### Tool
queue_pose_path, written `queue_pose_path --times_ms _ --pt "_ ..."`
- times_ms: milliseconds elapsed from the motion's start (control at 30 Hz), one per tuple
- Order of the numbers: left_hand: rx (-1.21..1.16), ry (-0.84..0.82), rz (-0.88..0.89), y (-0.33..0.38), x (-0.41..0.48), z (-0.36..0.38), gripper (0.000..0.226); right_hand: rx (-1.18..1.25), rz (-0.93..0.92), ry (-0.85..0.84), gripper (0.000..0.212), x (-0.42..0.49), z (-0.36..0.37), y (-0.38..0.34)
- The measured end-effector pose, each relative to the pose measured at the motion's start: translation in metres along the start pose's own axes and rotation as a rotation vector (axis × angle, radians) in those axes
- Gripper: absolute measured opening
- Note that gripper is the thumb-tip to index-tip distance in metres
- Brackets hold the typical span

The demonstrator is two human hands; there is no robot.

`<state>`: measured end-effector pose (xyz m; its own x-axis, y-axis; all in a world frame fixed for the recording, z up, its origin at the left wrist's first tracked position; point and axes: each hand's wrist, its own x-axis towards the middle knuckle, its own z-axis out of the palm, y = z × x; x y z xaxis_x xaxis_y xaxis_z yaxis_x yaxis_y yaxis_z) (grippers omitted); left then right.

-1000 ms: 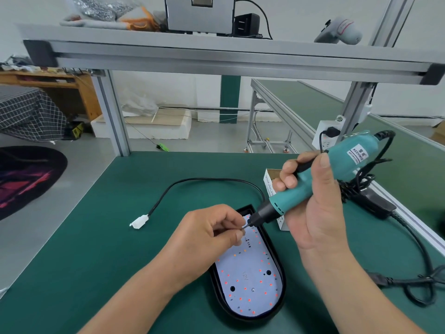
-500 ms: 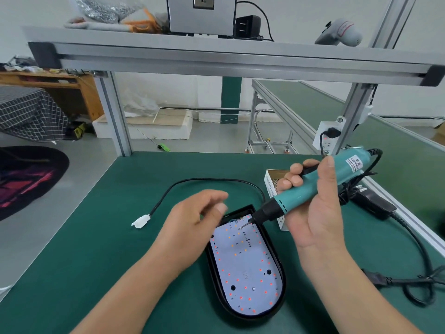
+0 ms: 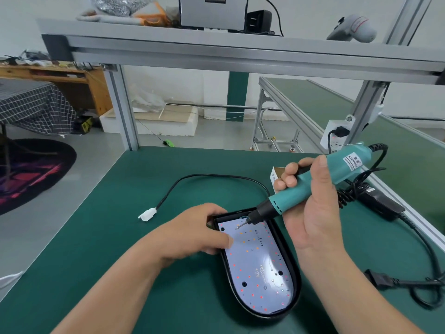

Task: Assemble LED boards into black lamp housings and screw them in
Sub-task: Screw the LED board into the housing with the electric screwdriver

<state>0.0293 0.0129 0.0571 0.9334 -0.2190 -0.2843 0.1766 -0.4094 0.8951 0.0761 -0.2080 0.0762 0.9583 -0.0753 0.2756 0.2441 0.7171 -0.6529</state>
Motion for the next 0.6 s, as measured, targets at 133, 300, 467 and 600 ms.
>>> queue_pose_path --times_ms 133,300,467,600 --pt "0.030 0.022 0.025 -0.003 0.000 0.017 0.084 -0.008 -0.002 0.009 0.025 0.000 0.000 0.000" --pt "0.049 0.058 0.066 -0.001 0.001 0.033 0.094 -0.033 -0.006 -0.003 0.025 -0.001 0.001 0.003" --pt "0.006 0.078 0.073 -0.004 0.003 0.038 0.099 -0.099 -0.008 -0.058 0.027 -0.003 0.003 0.006" --pt "0.020 0.095 0.067 -0.004 0.004 0.039 0.104 -0.152 -0.001 -0.074 0.040 -0.004 0.004 0.007"
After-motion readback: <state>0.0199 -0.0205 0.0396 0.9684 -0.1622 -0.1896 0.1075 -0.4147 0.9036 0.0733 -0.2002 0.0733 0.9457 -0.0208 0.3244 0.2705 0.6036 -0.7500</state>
